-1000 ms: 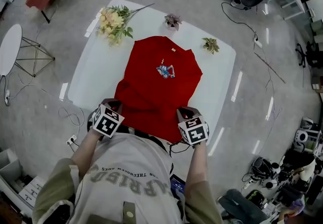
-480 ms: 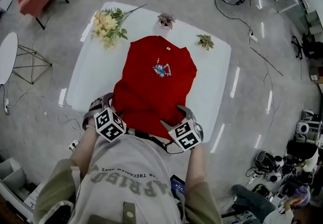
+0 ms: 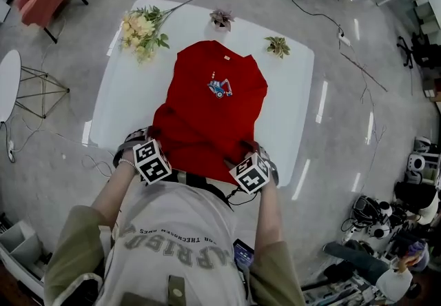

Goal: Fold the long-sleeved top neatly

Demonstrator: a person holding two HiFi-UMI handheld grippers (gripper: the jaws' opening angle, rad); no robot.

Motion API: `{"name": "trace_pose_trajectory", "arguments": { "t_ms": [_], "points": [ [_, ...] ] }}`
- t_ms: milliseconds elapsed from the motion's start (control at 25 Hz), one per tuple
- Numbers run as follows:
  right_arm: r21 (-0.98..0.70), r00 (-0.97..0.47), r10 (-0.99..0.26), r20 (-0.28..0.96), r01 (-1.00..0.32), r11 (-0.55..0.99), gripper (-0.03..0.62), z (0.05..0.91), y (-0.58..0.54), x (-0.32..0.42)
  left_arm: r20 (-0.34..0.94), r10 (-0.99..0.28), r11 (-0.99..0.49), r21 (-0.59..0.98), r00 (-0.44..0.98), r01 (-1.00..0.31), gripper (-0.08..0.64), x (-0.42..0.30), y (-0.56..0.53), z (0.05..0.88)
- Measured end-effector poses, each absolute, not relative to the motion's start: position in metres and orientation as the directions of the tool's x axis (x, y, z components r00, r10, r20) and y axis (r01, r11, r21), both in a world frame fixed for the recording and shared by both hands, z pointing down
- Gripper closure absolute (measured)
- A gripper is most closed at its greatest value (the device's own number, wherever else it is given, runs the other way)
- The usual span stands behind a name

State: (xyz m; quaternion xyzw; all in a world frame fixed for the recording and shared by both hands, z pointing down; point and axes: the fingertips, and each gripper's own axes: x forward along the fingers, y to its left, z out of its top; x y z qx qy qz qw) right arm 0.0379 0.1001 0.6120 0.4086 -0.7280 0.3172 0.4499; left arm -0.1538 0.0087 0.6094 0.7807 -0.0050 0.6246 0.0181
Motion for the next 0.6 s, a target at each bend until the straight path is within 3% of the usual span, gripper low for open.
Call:
{"name": "trace_pose_trajectory", "arguments": {
  "t_ms": [200,600],
  "points": [
    [-0.076,-0.250,-0.454,0.855,-0.927,0.368,0.253,0.557,0.125,0.049,0.960,-0.025,-0.995,0.002,0.278,-0.096,0.241,-0.184,0.007,0.577],
    [-0.132,-0.214,-0.283,0.935,-0.950,0.284,0.253,0.603,0.229,0.025,0.973,0.021,-0.996,0.039,0.229,-0.078,0.241,-0.212,0.070,0.614]
  ]
}}
